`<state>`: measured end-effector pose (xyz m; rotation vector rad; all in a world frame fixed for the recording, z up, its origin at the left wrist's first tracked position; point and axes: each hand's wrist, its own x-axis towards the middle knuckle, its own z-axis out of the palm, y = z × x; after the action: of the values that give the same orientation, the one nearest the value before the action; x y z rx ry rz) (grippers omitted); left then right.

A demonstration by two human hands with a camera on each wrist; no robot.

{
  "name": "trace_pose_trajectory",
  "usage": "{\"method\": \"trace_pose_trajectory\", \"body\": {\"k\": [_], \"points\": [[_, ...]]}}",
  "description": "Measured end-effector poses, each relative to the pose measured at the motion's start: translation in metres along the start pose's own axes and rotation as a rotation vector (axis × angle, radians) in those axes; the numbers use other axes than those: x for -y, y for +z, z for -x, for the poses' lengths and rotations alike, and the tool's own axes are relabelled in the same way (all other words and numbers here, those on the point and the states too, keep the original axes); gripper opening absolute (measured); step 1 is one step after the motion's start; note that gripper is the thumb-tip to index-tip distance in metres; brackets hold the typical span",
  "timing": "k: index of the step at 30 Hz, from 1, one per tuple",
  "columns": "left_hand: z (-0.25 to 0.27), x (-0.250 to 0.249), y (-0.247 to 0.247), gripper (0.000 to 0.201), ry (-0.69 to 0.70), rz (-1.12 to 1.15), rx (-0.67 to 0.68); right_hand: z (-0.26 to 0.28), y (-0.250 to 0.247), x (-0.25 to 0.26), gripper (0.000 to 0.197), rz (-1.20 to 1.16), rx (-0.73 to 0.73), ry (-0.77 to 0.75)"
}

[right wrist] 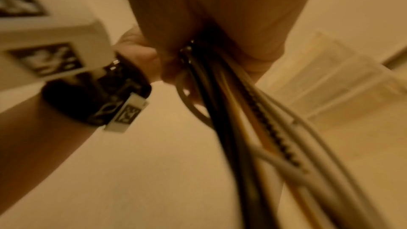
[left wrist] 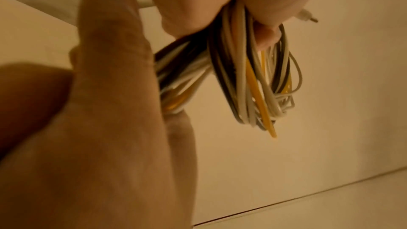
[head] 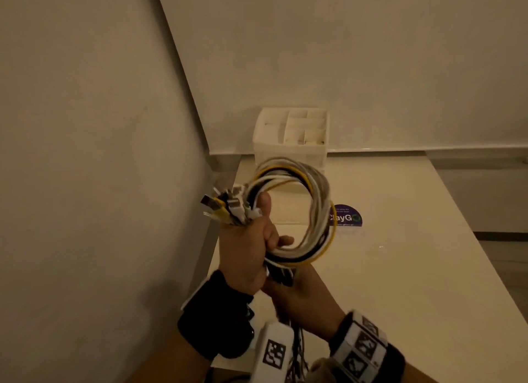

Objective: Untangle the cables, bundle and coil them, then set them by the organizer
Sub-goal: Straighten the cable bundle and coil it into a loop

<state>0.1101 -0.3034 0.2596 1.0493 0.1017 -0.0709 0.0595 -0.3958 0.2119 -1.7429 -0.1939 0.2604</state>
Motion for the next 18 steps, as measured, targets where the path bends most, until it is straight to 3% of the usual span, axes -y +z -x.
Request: {"method": "trace_pose_trajectory", "body": {"k": [3,6,10,14,18], "points": [[-0.012,-0.021,-0.004,0.042,0.027,0.038,-0.051,0.0,-0.001,0.004,0.036,0.038,0.036,0.063],[-0.026,-0.045,-0.005,0.045,0.136,0.069,-0.082,0.006,0.006,0.002,0.039,-0.062,0.132,0.157],[-0.03,-0.056,-0.016,0.037,0.224,-0.007,-0.134,0.009,0.015,0.0,0.042,-0.093,0.098,0.272],[-0.036,-0.062,-0.036,0.038,0.312,-0.081,-0.25,0.019,0.007,-0.002,0.034,0.128,0.105,0.283],[-0.034,-0.067,-0.045,0.041,0.352,-0.098,-0.249,0.027,-0.004,0.005,0.03,0.324,0.057,0.223]]}}
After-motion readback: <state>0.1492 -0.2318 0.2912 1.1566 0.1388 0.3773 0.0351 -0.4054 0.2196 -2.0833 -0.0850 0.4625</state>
